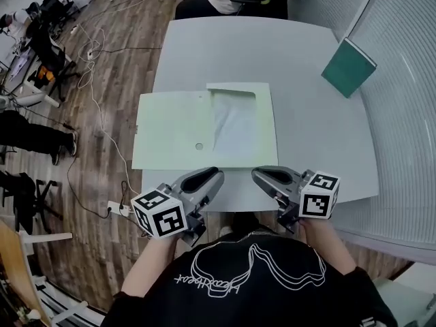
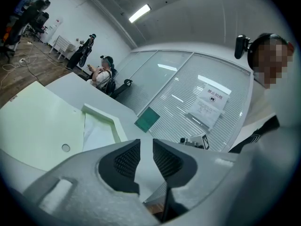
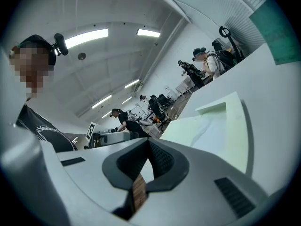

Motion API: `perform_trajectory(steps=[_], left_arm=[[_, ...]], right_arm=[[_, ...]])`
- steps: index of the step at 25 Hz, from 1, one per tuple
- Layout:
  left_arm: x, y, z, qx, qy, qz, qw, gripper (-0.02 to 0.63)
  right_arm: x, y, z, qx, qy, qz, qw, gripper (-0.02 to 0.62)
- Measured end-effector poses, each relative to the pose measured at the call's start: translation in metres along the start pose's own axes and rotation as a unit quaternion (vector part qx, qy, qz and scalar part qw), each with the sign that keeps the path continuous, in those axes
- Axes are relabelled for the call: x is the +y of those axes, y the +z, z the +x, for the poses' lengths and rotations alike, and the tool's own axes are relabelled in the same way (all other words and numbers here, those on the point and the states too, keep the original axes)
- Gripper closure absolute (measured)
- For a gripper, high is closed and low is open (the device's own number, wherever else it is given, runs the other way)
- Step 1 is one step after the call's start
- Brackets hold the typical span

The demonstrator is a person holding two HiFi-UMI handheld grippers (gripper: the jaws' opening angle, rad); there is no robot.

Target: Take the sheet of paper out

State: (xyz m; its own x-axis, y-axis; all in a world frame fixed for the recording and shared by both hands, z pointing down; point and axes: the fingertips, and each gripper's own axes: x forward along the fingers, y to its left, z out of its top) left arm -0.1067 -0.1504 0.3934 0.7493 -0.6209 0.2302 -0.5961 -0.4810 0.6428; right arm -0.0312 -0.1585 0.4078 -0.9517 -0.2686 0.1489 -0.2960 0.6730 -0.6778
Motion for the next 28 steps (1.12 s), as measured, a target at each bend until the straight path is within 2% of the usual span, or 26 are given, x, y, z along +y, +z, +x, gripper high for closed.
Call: perform_trajectory(steps=[1,4,7,11,16,23,28], left_arm=[[0.004,0.003,0.007,0.003,0.000,0.002,1.0000,0.524],[0.025,0.010,0.027,0.012,0.016,0.005,0.9998,0.507],[0.049,0.021,0.052,0.023,0.040,0.012,0.9989,0.475],[0.069,0.020,0.074,0.041,0.068,0.025,0.9966,0.441],[0.098,0.019,0.099,0.069,0.097,0.010,0.9929,0.410],[0.171,0.012,0.102,0.109,0.159,0.012,0.9812,0.399],[0.199,-0.002,0.111,0.151,0.177,0.004,0.9726,0.400]], right_arm=[[-0.012,0.003,-0.001,-0.002,-0.002,0.005,1.000,0.591],[-0.046,0.015,-0.002,-0.011,0.001,0.019,1.000,0.591],[-0.075,0.028,0.000,-0.002,0.006,0.012,1.000,0.591],[-0.099,0.031,-0.003,0.017,0.013,0.005,1.000,0.591],[-0.127,0.041,-0.007,0.030,0.022,0.018,0.999,0.591],[-0.144,0.033,0.009,0.044,0.027,0.027,0.998,0.591],[-0.152,0.024,0.004,0.044,0.019,0.055,0.997,0.591]])
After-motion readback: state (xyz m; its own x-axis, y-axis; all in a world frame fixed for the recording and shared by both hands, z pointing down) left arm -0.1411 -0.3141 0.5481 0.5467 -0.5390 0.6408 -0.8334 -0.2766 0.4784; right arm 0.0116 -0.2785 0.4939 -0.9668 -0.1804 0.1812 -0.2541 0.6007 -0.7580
